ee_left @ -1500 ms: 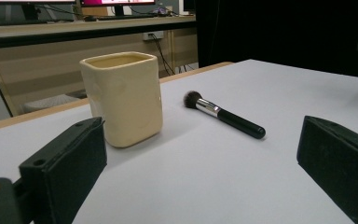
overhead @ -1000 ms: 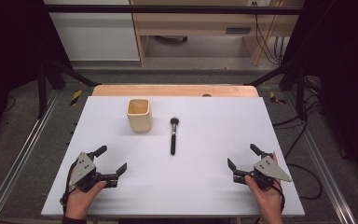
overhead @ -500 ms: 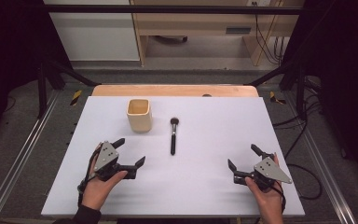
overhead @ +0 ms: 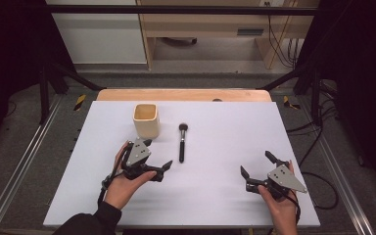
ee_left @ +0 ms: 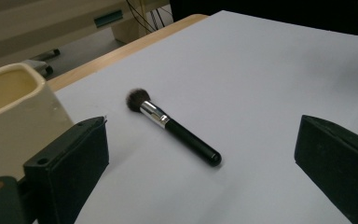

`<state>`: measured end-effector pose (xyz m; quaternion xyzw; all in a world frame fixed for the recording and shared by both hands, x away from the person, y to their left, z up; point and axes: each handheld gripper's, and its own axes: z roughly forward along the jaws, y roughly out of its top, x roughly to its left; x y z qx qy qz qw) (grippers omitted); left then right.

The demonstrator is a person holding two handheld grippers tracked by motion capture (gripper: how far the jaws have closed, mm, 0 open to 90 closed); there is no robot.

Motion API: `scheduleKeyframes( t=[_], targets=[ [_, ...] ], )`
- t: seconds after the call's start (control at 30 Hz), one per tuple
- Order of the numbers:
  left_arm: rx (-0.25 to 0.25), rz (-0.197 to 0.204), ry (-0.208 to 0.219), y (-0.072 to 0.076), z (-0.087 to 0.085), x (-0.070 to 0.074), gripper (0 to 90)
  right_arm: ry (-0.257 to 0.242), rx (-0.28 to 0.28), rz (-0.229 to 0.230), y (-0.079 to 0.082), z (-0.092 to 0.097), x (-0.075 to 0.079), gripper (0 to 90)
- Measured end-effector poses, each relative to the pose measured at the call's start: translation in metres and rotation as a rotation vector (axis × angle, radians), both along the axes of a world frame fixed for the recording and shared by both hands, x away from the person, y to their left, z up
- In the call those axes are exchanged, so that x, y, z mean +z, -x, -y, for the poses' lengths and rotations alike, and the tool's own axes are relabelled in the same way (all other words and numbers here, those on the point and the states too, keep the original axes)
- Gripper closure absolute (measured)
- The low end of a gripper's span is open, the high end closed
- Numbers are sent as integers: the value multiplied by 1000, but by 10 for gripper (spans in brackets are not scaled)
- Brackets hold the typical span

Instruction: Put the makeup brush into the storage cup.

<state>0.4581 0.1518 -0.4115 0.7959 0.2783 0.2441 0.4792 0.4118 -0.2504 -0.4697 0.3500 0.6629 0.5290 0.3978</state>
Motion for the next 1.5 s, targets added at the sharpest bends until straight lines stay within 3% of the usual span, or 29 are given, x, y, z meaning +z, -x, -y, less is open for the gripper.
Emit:
scheduleKeyframes(
  t=[0.2,0.33,0.53,0.6,0.7,0.8,0.83,0.97,1.13,1.5],
  targets=[
    [-21,-18,-10,-8,18,2,26,3,-9,2,0,-1,-1,29],
    [-16,-25,-40,-14,26,4,27,11,-10,5,-1,-2,-1,29],
    [-2,-63,-24,-19,33,5,27,27,-7,9,0,-4,-1,28],
    [-2,-81,-42,-21,39,8,27,26,-11,4,0,-4,-2,26],
    [2,-71,-52,-22,43,13,27,22,-9,6,-1,-4,-1,25],
    [0,-74,-33,-24,47,21,28,30,-10,9,0,-5,-1,22],
    [4,-81,-4,-26,50,25,29,31,-11,10,0,-5,0,22],
    [25,-91,11,-30,55,28,31,24,-15,10,1,-5,0,19],
    [32,-93,-32,-37,68,32,32,21,-14,7,0,-4,-1,19],
    [41,-125,-70,-55,90,32,32,12,-15,2,0,-3,-1,19]
  ],
)
